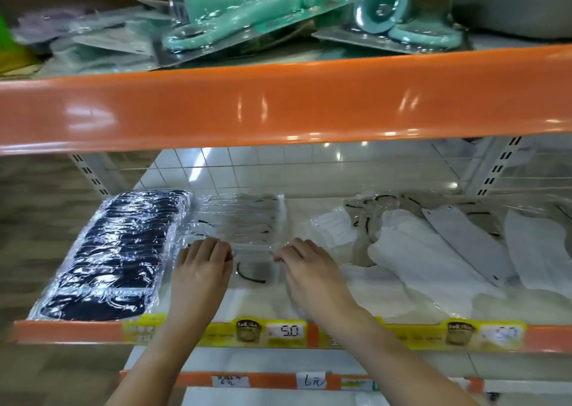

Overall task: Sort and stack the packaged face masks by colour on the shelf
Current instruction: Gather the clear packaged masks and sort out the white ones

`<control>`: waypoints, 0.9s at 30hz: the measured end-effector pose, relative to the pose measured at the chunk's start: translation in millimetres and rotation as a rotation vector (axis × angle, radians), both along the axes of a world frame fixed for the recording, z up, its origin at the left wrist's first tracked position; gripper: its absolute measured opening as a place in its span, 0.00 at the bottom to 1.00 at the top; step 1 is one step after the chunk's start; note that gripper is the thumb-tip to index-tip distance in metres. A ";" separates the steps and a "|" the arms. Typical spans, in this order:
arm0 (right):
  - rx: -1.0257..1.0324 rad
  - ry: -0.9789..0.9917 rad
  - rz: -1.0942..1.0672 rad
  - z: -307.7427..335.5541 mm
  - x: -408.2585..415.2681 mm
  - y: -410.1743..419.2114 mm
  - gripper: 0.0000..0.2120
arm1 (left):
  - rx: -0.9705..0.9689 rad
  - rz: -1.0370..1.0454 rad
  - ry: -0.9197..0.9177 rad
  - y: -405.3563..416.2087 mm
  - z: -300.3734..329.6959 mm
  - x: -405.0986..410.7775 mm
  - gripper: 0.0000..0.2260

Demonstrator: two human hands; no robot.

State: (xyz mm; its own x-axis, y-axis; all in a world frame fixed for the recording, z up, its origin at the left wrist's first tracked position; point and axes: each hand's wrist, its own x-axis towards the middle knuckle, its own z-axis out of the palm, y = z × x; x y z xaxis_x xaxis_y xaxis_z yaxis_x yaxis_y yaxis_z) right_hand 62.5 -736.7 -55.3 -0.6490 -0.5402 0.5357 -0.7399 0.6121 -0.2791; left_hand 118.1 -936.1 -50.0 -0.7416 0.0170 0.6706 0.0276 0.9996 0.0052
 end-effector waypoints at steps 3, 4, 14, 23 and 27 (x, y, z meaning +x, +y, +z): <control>0.034 -0.028 0.011 -10.7 6.8 -19.6 0.21 | -0.029 0.023 -0.005 -21.8 -10.6 6.3 0.07; 0.045 -0.039 0.017 -14.2 9.2 -26.9 0.21 | -0.034 0.019 -0.012 -29.4 -15.3 8.1 0.07; 0.141 -0.153 -0.045 -41.7 19.6 -60.7 0.14 | -0.054 -0.017 -0.237 -56.9 -36.0 21.3 0.07; 0.041 -0.085 -0.217 -54.5 21.5 -69.7 0.12 | -0.063 0.067 -0.289 -52.3 -41.3 10.9 0.05; 0.016 -0.059 -0.237 -59.2 22.0 -67.0 0.09 | -0.029 0.115 -0.301 -46.9 -45.0 6.0 0.10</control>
State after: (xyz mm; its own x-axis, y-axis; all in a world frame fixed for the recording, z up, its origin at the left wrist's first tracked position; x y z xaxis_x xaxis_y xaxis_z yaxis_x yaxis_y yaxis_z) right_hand 84.5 -803.6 -114.4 -0.7886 -0.3769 0.4858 -0.5575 0.7716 -0.3064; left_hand 124.1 -983.0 -95.1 -0.9048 -0.0627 0.4211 -0.0841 0.9959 -0.0323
